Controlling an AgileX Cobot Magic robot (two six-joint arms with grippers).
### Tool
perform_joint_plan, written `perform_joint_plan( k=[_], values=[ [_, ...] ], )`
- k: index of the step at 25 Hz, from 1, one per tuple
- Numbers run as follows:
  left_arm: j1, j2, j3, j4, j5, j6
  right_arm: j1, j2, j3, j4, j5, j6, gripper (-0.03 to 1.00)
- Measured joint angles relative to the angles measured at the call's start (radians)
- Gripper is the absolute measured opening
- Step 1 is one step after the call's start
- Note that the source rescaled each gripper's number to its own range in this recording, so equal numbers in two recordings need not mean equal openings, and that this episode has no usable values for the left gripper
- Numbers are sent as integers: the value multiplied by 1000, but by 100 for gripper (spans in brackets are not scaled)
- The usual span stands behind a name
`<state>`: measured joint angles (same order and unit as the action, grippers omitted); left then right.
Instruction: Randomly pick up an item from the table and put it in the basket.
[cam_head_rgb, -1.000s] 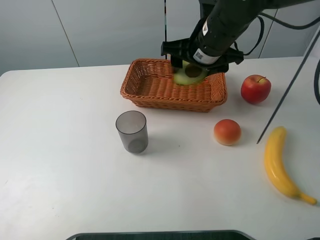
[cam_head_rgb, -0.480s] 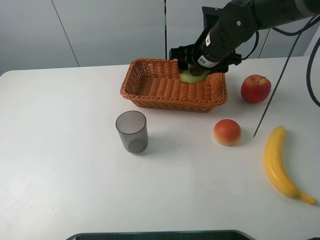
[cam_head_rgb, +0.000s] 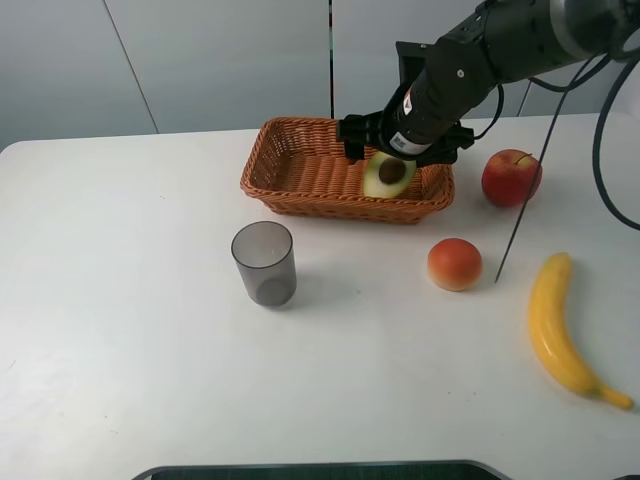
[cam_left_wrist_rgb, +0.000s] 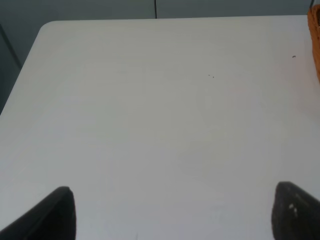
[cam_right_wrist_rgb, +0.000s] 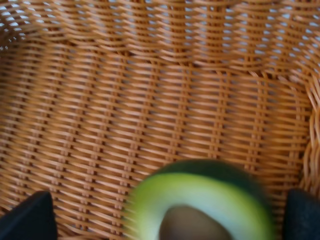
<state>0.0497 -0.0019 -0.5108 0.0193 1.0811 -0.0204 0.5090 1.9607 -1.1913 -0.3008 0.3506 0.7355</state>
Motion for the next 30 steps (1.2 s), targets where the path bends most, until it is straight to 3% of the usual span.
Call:
perform_joint_plan(
  k=[2,8,15,21,30],
  values=[
    [0,0,0,0,0,0,0,0,0,0,13,-2,98],
    [0,0,0,0,0,0,0,-19,0,14,84,-20,99],
    [0,0,0,0,0,0,-17,-139,51,151,185,-201,100],
    [0,0,0,0,0,0,-143,-334,253,291,215,-366,100],
    [0,0,0,0,0,0,-353,-767,521,313,350,-515,100]
  ],
)
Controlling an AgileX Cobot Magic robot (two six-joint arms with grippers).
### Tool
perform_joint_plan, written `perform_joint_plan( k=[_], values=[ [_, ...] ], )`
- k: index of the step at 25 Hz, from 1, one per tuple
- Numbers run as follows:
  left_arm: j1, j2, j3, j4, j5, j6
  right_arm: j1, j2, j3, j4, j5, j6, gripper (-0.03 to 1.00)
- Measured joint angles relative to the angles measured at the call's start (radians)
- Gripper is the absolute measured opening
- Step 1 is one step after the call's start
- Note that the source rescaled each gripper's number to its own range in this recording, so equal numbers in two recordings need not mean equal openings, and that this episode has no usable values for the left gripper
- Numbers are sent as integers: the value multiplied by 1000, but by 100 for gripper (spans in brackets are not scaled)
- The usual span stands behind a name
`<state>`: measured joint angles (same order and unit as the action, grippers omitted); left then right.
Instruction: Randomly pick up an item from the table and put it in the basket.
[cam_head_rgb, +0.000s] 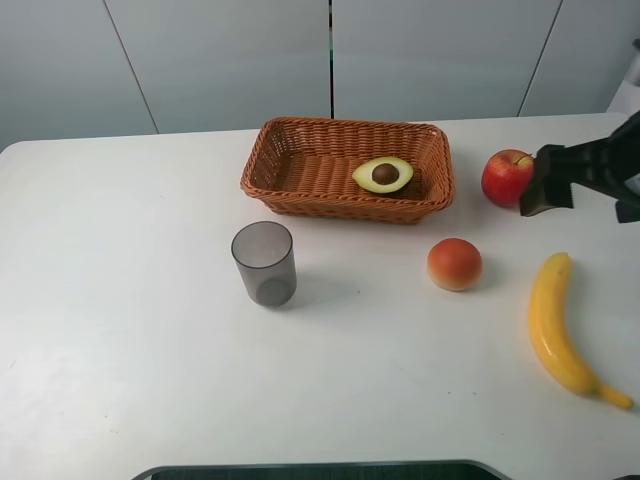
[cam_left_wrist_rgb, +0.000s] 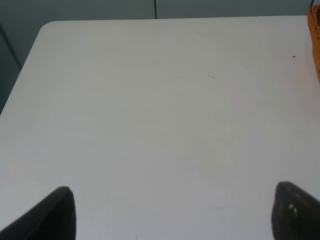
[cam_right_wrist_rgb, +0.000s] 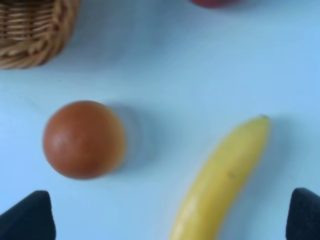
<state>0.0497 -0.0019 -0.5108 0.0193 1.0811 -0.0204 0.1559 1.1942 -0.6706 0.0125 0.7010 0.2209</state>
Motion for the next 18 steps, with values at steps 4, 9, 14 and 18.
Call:
perform_joint_plan(
  k=[4,9,14,18],
  values=[
    [0,0,0,0,0,0,-48,-215,48,-2,77,-41,100],
    [0,0,0,0,0,0,-52,-519,50,-27,211,-67,100],
    [0,0,0,0,0,0,-52,-795,50,-29,358,-115,100],
    [0,0,0,0,0,0,-52,-955,50,-24,419,-149,100]
  ],
)
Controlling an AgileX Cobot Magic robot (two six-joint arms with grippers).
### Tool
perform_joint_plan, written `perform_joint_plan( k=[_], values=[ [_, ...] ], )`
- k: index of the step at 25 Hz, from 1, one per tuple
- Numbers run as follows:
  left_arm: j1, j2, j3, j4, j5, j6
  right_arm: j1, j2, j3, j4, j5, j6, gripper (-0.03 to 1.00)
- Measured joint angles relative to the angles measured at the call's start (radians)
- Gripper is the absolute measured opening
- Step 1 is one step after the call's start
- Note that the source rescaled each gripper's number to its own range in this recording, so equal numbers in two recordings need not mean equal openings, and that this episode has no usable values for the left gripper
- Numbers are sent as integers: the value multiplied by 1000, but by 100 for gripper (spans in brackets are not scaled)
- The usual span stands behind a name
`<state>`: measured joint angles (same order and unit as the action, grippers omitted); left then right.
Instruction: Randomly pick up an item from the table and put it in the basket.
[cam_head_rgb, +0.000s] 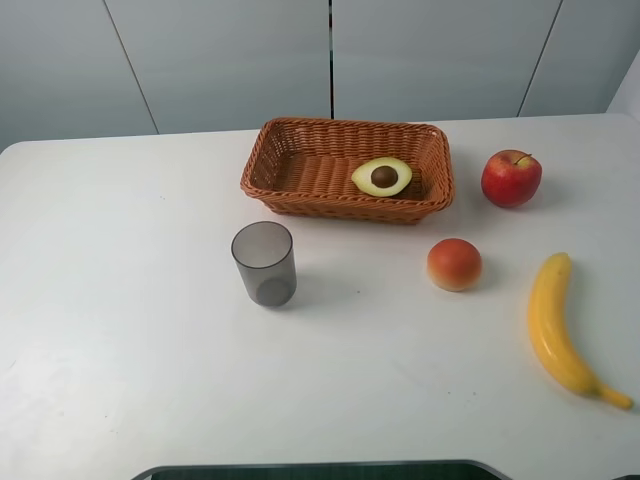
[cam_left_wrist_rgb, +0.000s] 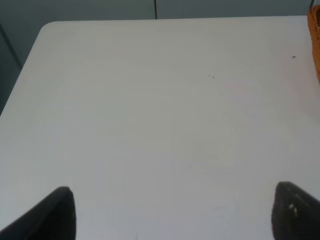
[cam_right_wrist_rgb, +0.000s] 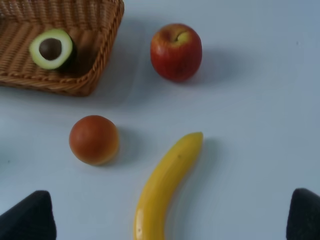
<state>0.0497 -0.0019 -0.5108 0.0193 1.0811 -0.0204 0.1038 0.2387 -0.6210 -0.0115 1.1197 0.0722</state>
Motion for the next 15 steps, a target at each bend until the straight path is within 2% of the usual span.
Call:
perform_joint_plan(
  k=[5,9,15],
  values=[
    [0,0,0,0,0,-2,0,-137,14,30,10,-46,100],
    [0,0,0,0,0,-2,0,-223,87,38,5,-72,100],
    [0,0,0,0,0,-2,0,-238,109,53,-17,-78,100]
  ],
)
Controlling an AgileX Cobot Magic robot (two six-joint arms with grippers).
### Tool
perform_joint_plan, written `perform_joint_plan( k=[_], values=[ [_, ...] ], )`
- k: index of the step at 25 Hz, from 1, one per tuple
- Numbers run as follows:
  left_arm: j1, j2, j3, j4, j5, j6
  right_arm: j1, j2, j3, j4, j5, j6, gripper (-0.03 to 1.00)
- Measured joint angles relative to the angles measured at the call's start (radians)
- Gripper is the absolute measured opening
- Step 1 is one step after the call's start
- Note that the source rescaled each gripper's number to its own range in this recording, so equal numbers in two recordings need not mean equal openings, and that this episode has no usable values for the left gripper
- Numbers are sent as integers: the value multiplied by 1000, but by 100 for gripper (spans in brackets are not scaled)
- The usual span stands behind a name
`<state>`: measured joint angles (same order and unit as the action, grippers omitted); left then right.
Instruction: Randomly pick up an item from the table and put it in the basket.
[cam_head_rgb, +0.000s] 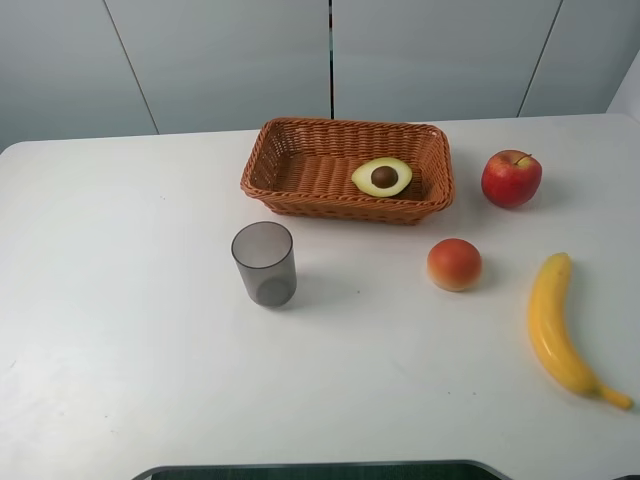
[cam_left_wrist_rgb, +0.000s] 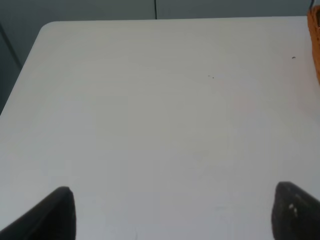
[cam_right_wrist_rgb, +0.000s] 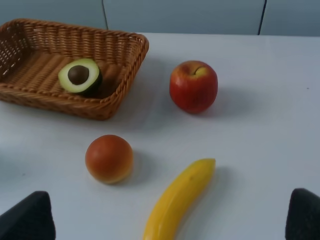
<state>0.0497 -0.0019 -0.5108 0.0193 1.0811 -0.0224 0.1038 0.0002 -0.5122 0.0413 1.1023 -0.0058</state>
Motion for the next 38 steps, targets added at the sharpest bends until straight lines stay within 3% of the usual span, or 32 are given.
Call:
perform_joint_plan(
  k=[13,21,38],
  values=[
    [0,0,0,0,0,0,-2,-2,0,2,-3,-2,100],
    [0,0,0,0,0,0,-94,-2,0,2,-3,-2,100],
    [0,0,0,0,0,0,-94,-2,0,2,-3,0,100]
  ],
)
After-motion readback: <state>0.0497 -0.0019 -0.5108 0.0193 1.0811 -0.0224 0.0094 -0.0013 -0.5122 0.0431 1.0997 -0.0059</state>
